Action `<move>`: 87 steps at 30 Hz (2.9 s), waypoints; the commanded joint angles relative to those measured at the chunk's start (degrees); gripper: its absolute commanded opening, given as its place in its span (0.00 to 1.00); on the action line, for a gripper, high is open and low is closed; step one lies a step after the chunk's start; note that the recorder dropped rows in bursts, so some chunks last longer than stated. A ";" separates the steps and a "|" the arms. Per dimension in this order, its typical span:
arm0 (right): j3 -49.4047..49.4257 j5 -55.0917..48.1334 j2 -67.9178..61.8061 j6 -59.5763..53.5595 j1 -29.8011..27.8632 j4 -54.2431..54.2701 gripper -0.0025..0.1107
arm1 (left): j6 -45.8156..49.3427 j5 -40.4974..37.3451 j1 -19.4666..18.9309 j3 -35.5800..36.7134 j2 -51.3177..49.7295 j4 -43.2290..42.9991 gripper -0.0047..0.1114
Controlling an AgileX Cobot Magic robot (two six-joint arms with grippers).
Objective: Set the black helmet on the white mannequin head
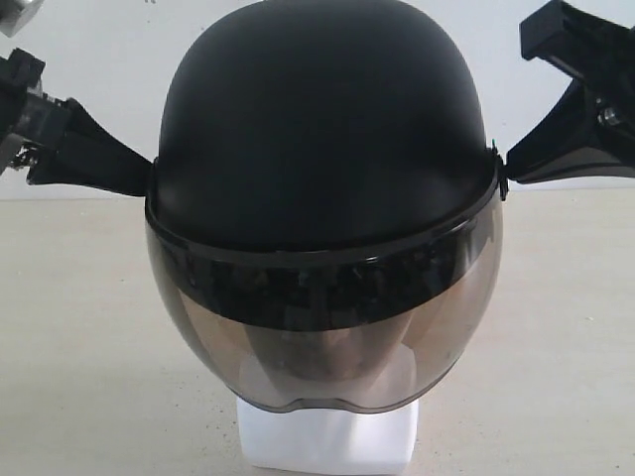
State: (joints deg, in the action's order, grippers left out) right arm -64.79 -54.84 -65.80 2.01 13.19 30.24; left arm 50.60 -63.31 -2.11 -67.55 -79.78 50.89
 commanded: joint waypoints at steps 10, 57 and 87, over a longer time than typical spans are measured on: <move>0.17 -0.10 -1.88 -2.01 -0.02 3.08 0.02 | 3.25 -2.97 -0.08 0.09 -2.16 1.13 0.08; 0.17 3.72 -6.82 -7.73 -0.02 10.89 0.02 | -0.41 -2.74 -0.08 1.75 -0.06 -0.75 0.08; 0.17 5.11 -0.65 -6.70 -0.02 8.76 0.02 | -1.30 -1.57 1.36 2.55 -0.09 -5.44 0.08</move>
State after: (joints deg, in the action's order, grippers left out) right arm -64.46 -48.54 -66.88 -5.11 12.83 39.26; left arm 49.99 -65.09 -0.86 -65.02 -80.80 45.82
